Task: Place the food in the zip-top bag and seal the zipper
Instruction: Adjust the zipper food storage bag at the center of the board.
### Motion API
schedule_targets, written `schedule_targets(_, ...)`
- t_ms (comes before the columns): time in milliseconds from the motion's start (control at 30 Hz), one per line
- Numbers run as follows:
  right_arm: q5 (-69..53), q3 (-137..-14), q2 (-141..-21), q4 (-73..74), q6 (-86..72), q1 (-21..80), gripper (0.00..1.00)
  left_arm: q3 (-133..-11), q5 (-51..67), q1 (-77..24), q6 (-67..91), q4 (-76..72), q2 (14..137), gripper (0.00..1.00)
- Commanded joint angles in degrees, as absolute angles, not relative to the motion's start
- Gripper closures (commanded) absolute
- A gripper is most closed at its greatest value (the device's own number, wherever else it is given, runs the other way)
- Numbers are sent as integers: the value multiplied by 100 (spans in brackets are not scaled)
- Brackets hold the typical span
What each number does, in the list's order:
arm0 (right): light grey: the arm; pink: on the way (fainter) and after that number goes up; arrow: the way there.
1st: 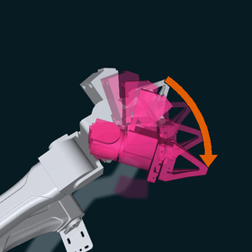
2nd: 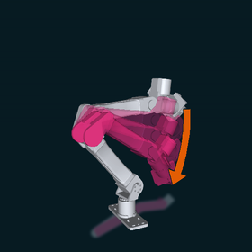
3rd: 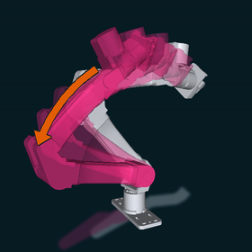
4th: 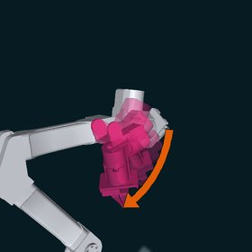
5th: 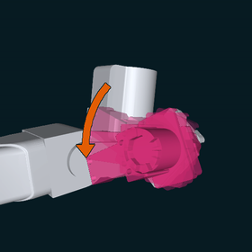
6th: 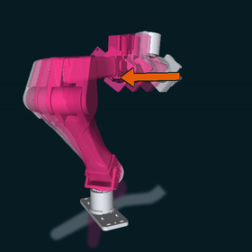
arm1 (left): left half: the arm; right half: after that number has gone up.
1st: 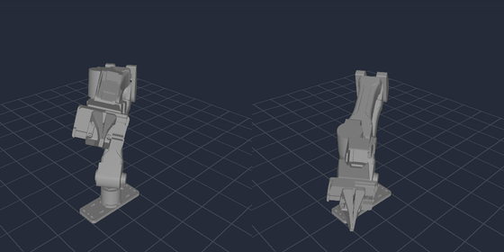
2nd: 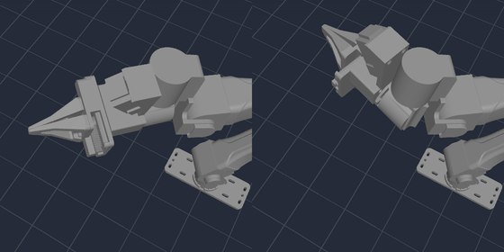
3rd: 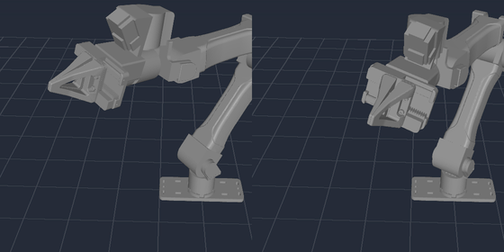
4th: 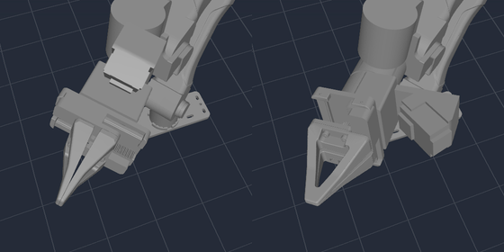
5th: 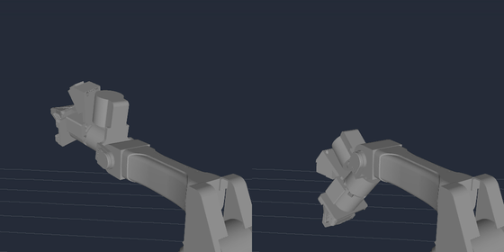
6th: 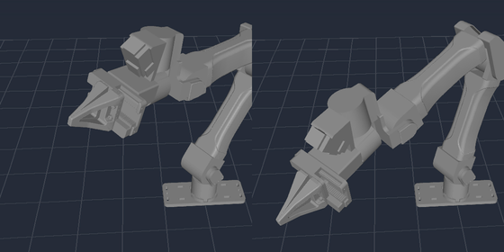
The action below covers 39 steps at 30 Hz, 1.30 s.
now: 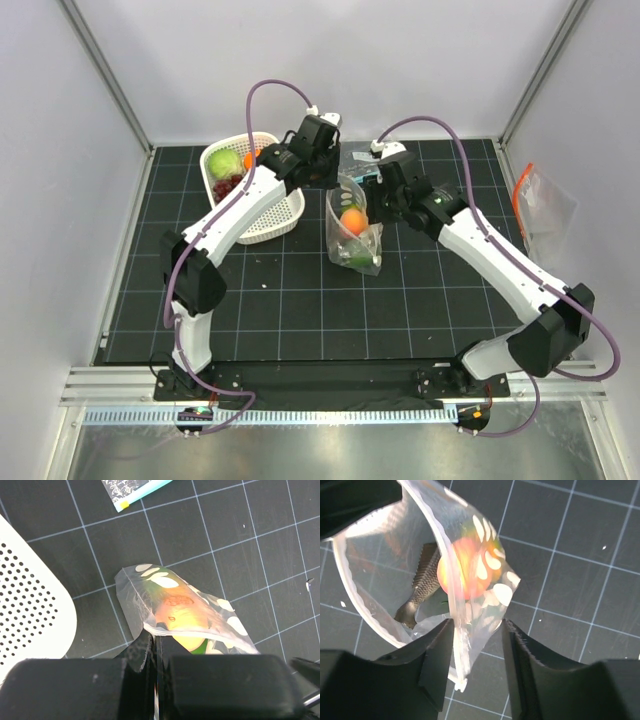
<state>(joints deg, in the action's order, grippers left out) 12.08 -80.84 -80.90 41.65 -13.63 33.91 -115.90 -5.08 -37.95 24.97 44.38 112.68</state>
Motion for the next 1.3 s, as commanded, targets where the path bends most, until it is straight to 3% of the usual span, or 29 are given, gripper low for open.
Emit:
schedule_targets(0,1046,-7998,-8182,3885,-1310,3401,53,-11593,-545,-3788,2443,4236,10907,100)
schedule_targets(167,1265,-8015,-8191,3972,-1327,3401,80,-11575,-589,-3788,2443,4245,10846,99)
schedule_targets(267,1266,-8016,-8174,4034,-1310,3401,82,-11558,-615,-3788,2443,4236,10828,99)
schedule_targets(300,1205,-8016,-8156,4034,-1283,3401,78,-11575,-607,-3779,2443,4236,10828,99)
schedule_targets(333,1152,-8007,-8148,4034,-1283,3401,63,-11584,-606,-3788,2443,4236,10837,98)
schedule_targets(433,950,-7954,-8060,3938,-1169,3498,45,-11619,-563,-3779,2461,4245,10863,99)
schedule_targets(633,1598,-7972,-8147,4008,-1160,3727,44,-11628,-519,-3788,2470,4254,10863,99)
schedule_targets(700,2010,-7980,-8191,4086,-1186,3727,47,-11628,-527,-3788,2470,4263,10854,99)
schedule_targets(967,2364,-8024,-8087,4192,-1239,3727,78,-11602,-545,-3788,2435,4263,10846,98)
schedule_targets(1067,2417,-8103,-8025,4332,-1266,3727,98,-11575,-414,-3788,2426,4193,10793,77)
schedule_targets(1100,2434,-8164,-8016,4464,-1292,3727,99,-11558,-300,-3788,2408,4158,10767,63)
schedule_targets(1267,2461,-8270,-7779,4754,-1380,3727,99,-11409,-167,-3779,2242,4175,10521,26)
